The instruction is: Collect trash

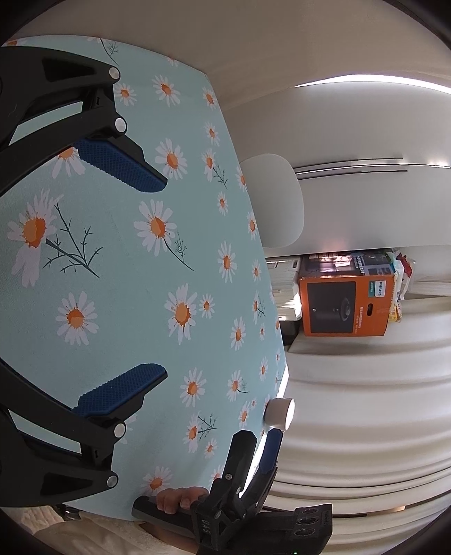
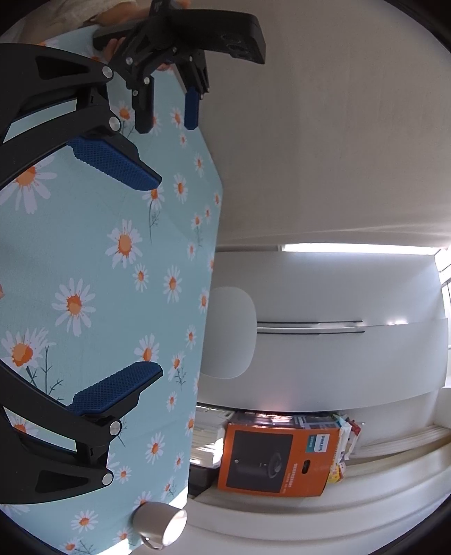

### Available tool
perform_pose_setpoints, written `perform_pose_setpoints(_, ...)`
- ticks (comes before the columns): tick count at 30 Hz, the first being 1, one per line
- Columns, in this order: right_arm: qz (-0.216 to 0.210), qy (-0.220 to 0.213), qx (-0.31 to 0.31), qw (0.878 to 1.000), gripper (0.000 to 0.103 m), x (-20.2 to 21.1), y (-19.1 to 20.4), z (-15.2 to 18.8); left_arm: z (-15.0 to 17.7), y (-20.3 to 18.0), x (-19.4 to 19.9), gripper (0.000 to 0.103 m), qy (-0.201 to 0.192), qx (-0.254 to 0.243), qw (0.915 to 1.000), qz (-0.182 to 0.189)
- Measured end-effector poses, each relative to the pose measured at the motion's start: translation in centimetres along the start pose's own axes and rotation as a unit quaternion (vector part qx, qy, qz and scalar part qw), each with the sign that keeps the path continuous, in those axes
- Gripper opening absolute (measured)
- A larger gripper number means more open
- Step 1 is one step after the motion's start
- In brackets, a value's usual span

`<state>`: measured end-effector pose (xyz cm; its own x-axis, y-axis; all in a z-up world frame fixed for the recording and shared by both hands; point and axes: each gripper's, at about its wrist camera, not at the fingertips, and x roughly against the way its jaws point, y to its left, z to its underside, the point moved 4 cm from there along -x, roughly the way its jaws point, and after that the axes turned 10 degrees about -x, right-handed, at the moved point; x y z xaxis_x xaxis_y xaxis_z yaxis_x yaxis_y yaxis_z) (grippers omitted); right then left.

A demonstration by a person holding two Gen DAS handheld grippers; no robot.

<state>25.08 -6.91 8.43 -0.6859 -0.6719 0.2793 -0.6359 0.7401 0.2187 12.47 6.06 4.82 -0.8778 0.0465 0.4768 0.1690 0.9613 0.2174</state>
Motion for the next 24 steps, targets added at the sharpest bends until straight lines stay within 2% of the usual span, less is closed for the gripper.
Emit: perform_pose_setpoints(24, 0.0, 0.0, 0.0, 1.0, 0.095, -0.04, 0.01, 0.01, 0.1, -0.2, 0.19, 0.097, -0.003, 0.006, 0.9999, 0.012)
